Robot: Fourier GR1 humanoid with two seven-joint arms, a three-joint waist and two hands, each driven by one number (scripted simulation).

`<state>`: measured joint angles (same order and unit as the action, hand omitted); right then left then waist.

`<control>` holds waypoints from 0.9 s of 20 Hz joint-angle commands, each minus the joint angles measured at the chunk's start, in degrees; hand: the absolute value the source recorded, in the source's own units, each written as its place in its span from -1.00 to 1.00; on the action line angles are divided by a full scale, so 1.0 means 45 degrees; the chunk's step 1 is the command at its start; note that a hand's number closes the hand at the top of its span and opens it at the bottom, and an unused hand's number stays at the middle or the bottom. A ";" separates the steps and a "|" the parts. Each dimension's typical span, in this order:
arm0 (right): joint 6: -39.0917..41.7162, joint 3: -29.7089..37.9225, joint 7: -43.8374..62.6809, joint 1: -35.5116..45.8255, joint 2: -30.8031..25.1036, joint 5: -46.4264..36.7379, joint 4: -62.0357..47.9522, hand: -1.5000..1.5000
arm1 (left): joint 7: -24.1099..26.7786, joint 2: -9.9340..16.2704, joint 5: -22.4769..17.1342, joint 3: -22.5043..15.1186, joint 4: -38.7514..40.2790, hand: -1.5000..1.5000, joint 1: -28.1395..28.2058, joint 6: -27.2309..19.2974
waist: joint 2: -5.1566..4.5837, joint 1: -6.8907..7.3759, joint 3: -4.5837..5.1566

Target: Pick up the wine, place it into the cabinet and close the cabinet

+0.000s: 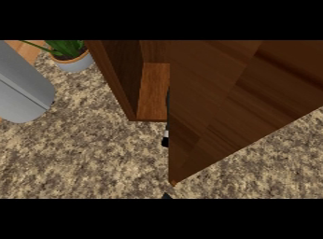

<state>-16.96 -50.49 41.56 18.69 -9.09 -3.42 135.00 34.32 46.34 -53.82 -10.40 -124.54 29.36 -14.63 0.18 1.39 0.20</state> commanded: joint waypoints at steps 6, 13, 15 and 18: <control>-0.2003 0.1254 0.0003 0.5066 0.1932 0.2203 -0.3281 1.00 | -0.0489 -0.0337 0.0336 -0.0305 0.0035 -1.00 -0.0415 -0.0047 | -0.0076 0.0218 -0.0005; -0.2374 0.2831 -0.1580 0.8626 0.2003 0.4132 -0.7401 1.00 | -0.0922 -0.1102 0.0584 -0.0319 0.0868 -1.00 -0.1730 -0.0622 | -0.0094 0.0021 -0.0029; -0.3359 0.3245 -0.1238 1.0527 0.2009 0.4503 -0.8347 1.00 | -0.1307 -0.0753 0.0453 -0.0112 -0.0254 -1.00 -0.1072 -0.0802 | -0.0043 0.0285 -0.0024; -0.1596 0.4390 -0.1537 1.1208 0.2015 0.3553 -0.9859 1.00 | -0.0574 -0.1245 0.0820 -0.0284 0.0421 -1.00 -0.0665 -0.0038 | -0.0035 0.0152 -0.0022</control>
<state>-26.89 -35.54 35.36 61.38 -0.36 13.50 98.66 30.68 42.06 -51.61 -10.87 -121.92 24.31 -15.51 -0.13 1.98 0.12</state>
